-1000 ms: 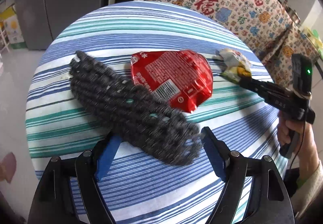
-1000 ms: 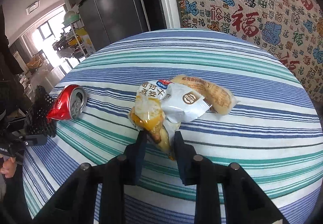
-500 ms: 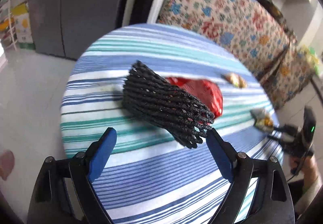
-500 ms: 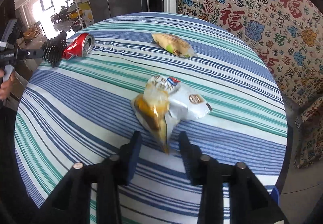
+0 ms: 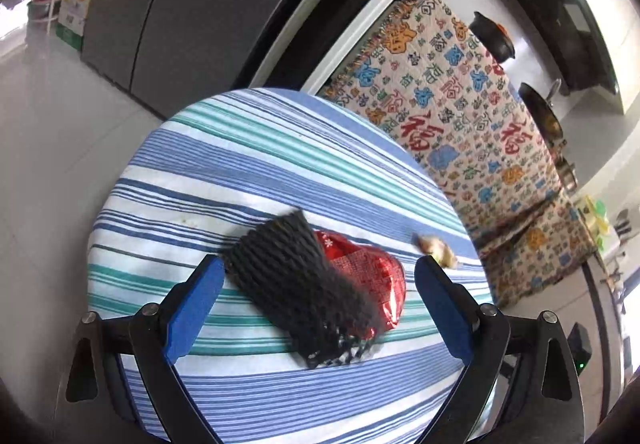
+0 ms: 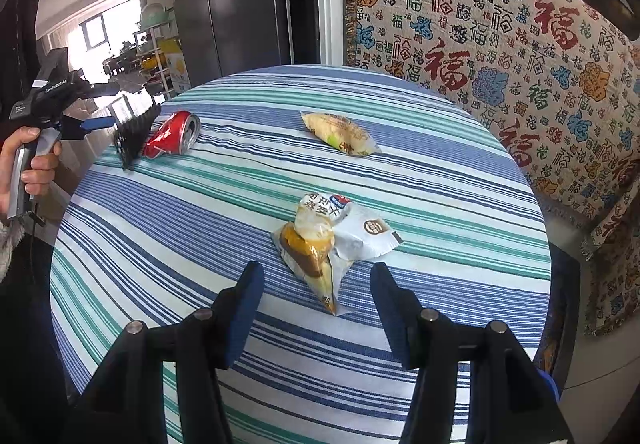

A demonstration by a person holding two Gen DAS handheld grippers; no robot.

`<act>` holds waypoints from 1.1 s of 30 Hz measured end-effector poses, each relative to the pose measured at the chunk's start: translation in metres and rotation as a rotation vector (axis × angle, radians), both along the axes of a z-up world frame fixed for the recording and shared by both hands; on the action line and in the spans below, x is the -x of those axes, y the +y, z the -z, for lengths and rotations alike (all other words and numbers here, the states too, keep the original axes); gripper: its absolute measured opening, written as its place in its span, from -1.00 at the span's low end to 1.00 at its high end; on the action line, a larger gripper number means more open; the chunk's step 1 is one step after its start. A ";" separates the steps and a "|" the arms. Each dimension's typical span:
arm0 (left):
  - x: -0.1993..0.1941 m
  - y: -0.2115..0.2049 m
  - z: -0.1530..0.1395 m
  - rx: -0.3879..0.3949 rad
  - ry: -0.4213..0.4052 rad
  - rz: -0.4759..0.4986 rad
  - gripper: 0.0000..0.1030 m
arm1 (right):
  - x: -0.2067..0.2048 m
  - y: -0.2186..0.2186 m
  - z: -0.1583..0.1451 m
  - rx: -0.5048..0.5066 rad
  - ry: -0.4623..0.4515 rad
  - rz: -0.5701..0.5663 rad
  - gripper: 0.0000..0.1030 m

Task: Collect trash

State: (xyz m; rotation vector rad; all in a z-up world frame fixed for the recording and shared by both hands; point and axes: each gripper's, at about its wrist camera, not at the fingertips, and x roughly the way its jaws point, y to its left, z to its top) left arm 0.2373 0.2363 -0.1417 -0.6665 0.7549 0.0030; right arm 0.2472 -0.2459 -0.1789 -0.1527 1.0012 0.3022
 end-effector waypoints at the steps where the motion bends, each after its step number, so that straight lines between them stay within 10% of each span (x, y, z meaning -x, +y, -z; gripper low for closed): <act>1: -0.003 -0.002 0.001 -0.013 0.011 -0.011 0.87 | 0.000 -0.001 -0.001 -0.002 -0.003 0.004 0.10; 10: -0.033 -0.039 0.028 -0.304 0.235 -0.041 0.82 | -0.005 -0.004 0.003 0.001 -0.006 0.032 0.10; 15: -0.015 -0.032 0.041 -0.380 0.287 0.042 -0.46 | -0.008 -0.010 -0.001 -0.003 -0.027 0.041 0.11; 17: -0.008 -0.028 0.039 -0.389 0.281 0.070 -0.65 | -0.009 -0.009 0.000 -0.003 -0.025 0.037 0.17; 22: 0.014 -0.035 0.029 -0.360 0.249 0.173 -0.68 | -0.012 0.004 0.017 0.007 0.024 -0.005 0.37; 29: 0.031 -0.113 -0.004 -0.343 0.075 0.558 -0.68 | -0.021 0.012 0.032 0.052 0.045 -0.003 0.37; 33: 0.018 -0.160 0.009 -0.388 0.108 0.578 -0.68 | -0.029 0.012 0.034 0.013 0.054 0.055 0.37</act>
